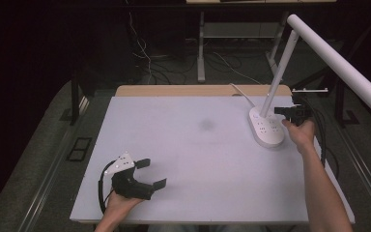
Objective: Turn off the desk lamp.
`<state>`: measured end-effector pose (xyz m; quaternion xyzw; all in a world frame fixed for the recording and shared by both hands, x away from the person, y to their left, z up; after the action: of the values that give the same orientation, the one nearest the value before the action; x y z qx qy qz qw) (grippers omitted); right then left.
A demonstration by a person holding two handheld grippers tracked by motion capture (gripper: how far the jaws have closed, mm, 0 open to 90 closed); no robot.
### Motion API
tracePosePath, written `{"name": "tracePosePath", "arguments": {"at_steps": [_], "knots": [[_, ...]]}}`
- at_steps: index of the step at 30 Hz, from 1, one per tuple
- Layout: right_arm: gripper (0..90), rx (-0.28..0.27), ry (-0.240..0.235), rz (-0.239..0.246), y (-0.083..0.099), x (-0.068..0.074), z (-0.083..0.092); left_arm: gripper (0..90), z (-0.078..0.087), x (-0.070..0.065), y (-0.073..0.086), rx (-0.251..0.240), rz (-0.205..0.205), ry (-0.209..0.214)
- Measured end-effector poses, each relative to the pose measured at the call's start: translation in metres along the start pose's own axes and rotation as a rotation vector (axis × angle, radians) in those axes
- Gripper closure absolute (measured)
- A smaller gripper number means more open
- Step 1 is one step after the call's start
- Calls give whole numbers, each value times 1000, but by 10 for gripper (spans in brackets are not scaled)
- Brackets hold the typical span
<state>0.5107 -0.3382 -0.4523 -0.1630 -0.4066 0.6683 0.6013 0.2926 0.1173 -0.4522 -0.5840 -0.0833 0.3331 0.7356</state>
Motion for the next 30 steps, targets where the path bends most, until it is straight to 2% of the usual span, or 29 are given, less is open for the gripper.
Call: {"name": "tracePosePath", "arguments": {"at_steps": [9,10,14,18,20,24,27,30], "knots": [[898,-10,-15,-6,2,11,23,0,1,-2,0,-2,-5,8],[804,-11,-13,-10,3,12,26,0,1,-2,0,-2,-5,9],[792,-11,-18,-11,6,17,35,0,1,-4,-1,-7,-6,16],[706,-26,-27,2,9,22,43,0,2,-4,-2,-11,-4,21],[680,-39,-50,1,11,27,48,0,2,-4,-2,-15,0,21],[584,-41,-49,17,15,39,55,0,2,-3,-3,-17,0,22],[431,-65,-47,30,17,47,62,0,2,-4,-3,-19,0,26],[296,-78,-74,25,20,57,68,0,1,-4,-3,-15,-2,28]]}}
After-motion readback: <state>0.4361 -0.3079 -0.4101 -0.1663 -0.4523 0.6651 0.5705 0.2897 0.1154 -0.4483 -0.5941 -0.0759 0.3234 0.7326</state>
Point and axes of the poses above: each handheld gripper's, and its own axes: z roughly backward along the jaws, y roughly out of its underside, x roughly to its left, the point moved 8 cm from there along -z, roughly forward along the jaws, and after that the axes turned 4 degrees about -x, right-handed, at the moved point
